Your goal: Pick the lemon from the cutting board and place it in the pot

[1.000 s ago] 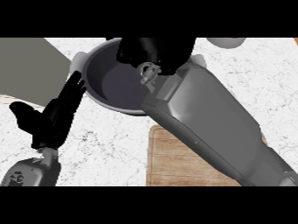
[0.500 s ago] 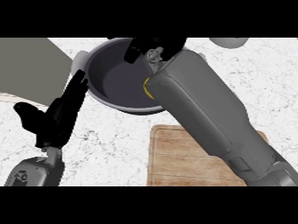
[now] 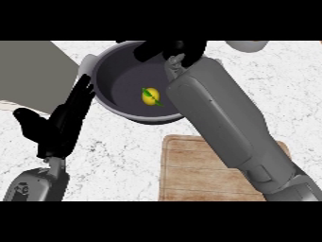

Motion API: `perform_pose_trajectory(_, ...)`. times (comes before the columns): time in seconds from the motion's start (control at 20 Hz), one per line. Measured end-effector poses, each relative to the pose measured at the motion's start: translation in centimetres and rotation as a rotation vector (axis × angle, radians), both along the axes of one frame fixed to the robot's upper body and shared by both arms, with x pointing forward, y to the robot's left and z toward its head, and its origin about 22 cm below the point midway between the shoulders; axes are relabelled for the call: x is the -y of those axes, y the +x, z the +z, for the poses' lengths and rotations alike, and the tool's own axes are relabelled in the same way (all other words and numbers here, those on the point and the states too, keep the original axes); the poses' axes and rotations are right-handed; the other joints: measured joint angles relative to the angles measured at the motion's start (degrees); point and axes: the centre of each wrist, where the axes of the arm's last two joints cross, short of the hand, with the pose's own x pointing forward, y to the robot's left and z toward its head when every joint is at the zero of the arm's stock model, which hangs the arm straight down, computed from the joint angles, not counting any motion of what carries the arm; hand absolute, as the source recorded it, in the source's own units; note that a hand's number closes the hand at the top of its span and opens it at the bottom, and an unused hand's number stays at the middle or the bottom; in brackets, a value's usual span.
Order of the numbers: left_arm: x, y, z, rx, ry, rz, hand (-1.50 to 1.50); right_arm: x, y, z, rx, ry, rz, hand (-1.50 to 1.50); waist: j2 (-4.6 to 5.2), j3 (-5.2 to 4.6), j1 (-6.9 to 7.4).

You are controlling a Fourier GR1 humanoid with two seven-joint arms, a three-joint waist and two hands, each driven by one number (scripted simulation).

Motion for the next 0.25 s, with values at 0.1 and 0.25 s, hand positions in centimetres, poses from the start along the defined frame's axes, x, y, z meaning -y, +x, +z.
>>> perform_pose_trajectory(0.1, -0.23, -0.14, 0.01, -0.008, -0.002, 0.005, 0.00, 0.01, -0.04, 0.22, 0.098, 0.047, -0.029, -1.50, -0.16, -0.01, -0.40)
perform_pose_trajectory(0.25, -0.37, -0.23, 0.07, -0.018, 0.000, 0.016, 0.00, 0.26, 0.16, 0.00, 0.199, 0.098, -0.083, -1.50, -0.33, -0.02, -1.11)
